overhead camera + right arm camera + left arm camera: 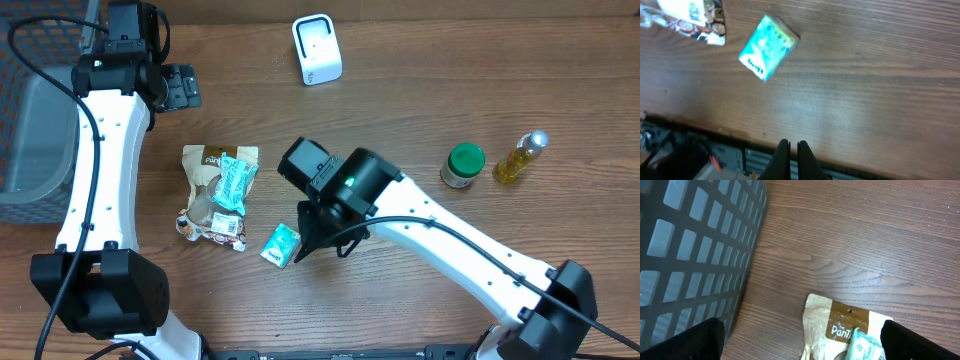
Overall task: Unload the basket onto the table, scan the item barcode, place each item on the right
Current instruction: 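Move the right gripper left over the small teal-and-white pack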
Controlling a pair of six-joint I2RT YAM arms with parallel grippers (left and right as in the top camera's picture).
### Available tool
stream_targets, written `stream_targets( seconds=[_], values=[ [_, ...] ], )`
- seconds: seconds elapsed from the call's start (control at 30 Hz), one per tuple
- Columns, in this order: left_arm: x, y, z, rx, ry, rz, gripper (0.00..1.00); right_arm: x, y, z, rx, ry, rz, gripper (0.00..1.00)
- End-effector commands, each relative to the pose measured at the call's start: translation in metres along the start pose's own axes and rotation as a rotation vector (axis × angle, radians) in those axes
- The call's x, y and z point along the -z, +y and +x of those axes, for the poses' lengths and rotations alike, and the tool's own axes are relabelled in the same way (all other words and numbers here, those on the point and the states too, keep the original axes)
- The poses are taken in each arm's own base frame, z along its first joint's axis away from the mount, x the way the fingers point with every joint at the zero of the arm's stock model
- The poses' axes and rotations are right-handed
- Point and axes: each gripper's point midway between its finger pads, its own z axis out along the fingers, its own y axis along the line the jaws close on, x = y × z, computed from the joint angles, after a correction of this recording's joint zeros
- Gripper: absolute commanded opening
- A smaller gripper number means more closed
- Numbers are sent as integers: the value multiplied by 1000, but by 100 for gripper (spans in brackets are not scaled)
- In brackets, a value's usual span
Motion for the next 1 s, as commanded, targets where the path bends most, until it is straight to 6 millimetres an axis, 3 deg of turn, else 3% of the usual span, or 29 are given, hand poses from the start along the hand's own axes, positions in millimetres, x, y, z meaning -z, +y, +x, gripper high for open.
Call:
stream_targets(
  seconds=[0.0, 0.23, 0.43, 0.73, 0.97],
  values=[
    [11, 1, -8, -8, -35, 0, 100, -12, -5, -4, -68, -35, -10, 4],
    [11, 1, -8, -8, -35, 0, 100, -45, -4, -14, -170, -78, -59, 14],
    [11, 1, -8, -8, -35, 0, 100, -65, -1, -22, -266, -114, -112, 41],
    [11, 1, -8, -8, -35, 0, 100, -88, 0, -22, -412, -119, -147, 37],
    [11, 1, -8, -8, -35, 0, 99, -102, 12, -27, -427, -161, -234, 43]
  ],
)
